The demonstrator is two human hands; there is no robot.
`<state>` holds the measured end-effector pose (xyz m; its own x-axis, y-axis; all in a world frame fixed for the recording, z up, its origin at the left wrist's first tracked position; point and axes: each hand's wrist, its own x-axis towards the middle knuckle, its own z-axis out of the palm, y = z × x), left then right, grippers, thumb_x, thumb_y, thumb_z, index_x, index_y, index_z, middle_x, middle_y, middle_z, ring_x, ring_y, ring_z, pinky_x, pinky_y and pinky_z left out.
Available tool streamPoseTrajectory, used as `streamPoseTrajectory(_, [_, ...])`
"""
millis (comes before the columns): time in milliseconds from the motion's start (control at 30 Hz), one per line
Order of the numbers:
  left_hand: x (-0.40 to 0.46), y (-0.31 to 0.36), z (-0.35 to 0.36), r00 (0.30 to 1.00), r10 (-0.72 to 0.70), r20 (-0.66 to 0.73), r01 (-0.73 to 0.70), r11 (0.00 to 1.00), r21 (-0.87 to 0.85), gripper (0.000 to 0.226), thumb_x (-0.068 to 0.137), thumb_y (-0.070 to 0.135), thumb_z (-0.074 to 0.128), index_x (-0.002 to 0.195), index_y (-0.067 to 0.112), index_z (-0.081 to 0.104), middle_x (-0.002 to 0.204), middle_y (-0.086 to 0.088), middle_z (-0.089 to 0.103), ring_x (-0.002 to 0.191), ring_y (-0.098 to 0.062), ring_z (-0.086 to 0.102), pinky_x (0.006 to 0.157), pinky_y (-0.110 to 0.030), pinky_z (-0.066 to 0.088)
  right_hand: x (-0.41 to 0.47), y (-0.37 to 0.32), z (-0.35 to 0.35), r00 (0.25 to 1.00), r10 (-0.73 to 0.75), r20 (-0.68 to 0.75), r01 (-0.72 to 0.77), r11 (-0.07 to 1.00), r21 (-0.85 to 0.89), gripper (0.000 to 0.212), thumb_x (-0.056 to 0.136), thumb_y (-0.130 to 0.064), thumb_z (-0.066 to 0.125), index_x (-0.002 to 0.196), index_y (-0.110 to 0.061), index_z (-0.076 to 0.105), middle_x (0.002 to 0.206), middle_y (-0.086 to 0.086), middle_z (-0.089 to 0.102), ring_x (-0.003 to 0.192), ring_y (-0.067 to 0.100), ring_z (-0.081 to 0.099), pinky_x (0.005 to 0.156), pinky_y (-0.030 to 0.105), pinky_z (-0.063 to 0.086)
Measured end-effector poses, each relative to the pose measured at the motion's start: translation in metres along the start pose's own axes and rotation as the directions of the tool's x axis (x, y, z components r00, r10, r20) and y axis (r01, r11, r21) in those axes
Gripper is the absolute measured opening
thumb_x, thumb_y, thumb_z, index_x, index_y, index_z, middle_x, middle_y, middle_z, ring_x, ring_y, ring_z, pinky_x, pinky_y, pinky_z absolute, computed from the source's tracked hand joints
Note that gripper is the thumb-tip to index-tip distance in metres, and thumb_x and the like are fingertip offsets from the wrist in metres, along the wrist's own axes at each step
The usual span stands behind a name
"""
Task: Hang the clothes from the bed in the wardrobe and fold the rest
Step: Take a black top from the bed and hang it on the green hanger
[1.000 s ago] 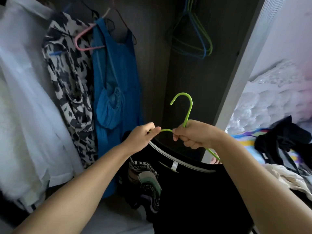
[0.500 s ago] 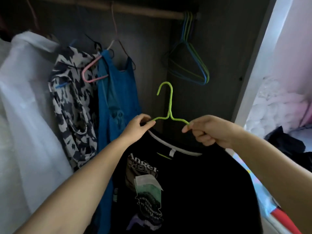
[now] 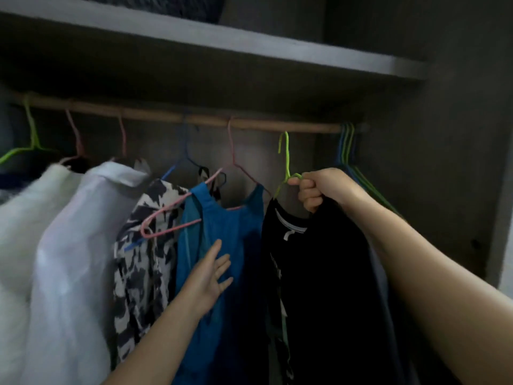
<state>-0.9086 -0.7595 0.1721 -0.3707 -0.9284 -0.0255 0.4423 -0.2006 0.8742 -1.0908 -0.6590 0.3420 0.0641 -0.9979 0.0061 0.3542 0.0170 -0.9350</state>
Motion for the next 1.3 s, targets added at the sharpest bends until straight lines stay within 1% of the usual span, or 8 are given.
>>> streamPoseTrajectory(167, [0.016,0.058,0.034,0.987,0.141,0.076,-0.139,0.99,-0.026,0.053,0.096,0.042,0.044,0.144,0.022,0.036,0.144,-0.009,0.044,0.134,-0.019,0.04,0.102,-0.042,0.035,0.054,-0.044,0.027,0.924,-0.33,-0.191,0.272,0.922,-0.278,0.037,0.101,-0.008,0.023,0.069,-0.013,0.039,0.048,-0.003,0.033,0.023,0.003,0.026,0.026,0.014,0.019])
streamPoseTrajectory(300, [0.028,0.081,0.05,0.981,0.187,0.043,-0.185,0.982,-0.045,0.052,0.097,0.044,0.04,0.143,0.019,0.038,0.144,-0.011,0.045,0.134,-0.02,0.04,0.104,-0.044,0.034,0.098,-0.047,0.02,0.86,-0.423,-0.287,0.304,0.875,-0.376,0.029,0.093,0.001,0.026,0.073,-0.008,0.045,0.061,0.003,0.036,0.031,0.009,0.03,0.03,0.015,0.023])
streamPoseTrajectory(600, [0.022,0.058,0.043,0.981,0.196,-0.002,-0.196,0.978,0.066,0.04,0.1,0.039,0.039,0.135,0.022,0.045,0.136,-0.009,0.052,0.126,-0.019,0.047,0.099,-0.041,0.038,0.133,0.004,-0.003,0.864,-0.455,-0.214,0.298,0.806,-0.511,0.026,0.101,-0.012,0.036,0.077,-0.011,0.047,0.061,0.005,0.05,0.041,0.013,0.046,0.042,0.024,0.044])
streamPoseTrajectory(767, [-0.007,0.046,0.052,0.928,0.37,-0.041,-0.339,0.886,0.318,0.018,0.101,0.028,0.04,0.106,0.028,0.058,0.115,0.0,0.063,0.107,-0.012,0.058,0.084,-0.028,0.044,0.115,0.02,-0.015,0.766,-0.626,-0.144,0.32,0.566,-0.76,0.024,0.099,-0.03,0.041,0.093,-0.016,0.059,0.087,0.003,0.06,0.08,0.021,0.06,0.072,0.033,0.046])
streamPoseTrajectory(900, [-0.046,0.037,0.056,0.804,0.59,0.075,-0.531,0.654,0.538,0.016,0.101,0.021,0.042,0.109,0.026,0.055,0.112,0.005,0.058,0.107,-0.01,0.056,0.082,-0.012,0.045,0.06,0.057,-0.041,0.703,-0.71,-0.036,0.278,0.322,-0.905,0.036,0.101,-0.025,0.04,0.135,-0.013,0.045,0.128,0.007,0.051,0.12,0.02,0.048,0.096,0.025,0.036])
streamPoseTrajectory(1000, [-0.071,0.012,0.055,0.467,0.821,0.327,-0.62,0.041,0.783,0.029,0.097,0.021,0.047,0.125,0.015,0.05,0.129,-0.003,0.048,0.124,-0.02,0.045,0.105,-0.034,0.038,0.017,0.111,-0.067,0.758,-0.652,-0.001,0.198,0.231,-0.952,0.039,0.101,-0.029,0.041,0.139,-0.021,0.041,0.132,0.001,0.047,0.125,0.017,0.044,0.104,0.035,0.039])
streamPoseTrajectory(1067, [-0.079,-0.018,0.053,0.334,0.773,0.54,-0.574,-0.287,0.767,0.034,0.094,0.02,0.05,0.127,0.011,0.052,0.132,-0.008,0.048,0.125,-0.025,0.045,0.109,-0.045,0.033,-0.012,0.154,-0.079,0.769,-0.64,-0.017,0.096,0.14,-0.985,0.042,0.101,-0.03,0.041,0.142,-0.022,0.037,0.137,0.0,0.044,0.127,0.016,0.04,0.105,0.036,0.038])
streamPoseTrajectory(1300, [-0.107,-0.153,0.054,0.509,0.446,0.736,-0.647,-0.366,0.669,0.034,0.09,0.02,0.046,0.12,0.011,0.058,0.123,-0.008,0.058,0.116,-0.024,0.055,0.109,-0.049,0.033,-0.133,0.267,-0.113,0.801,-0.58,-0.15,-0.203,-0.027,-0.979,0.043,0.099,-0.027,0.042,0.141,-0.019,0.038,0.141,0.002,0.044,0.128,0.022,0.041,0.103,0.039,0.037])
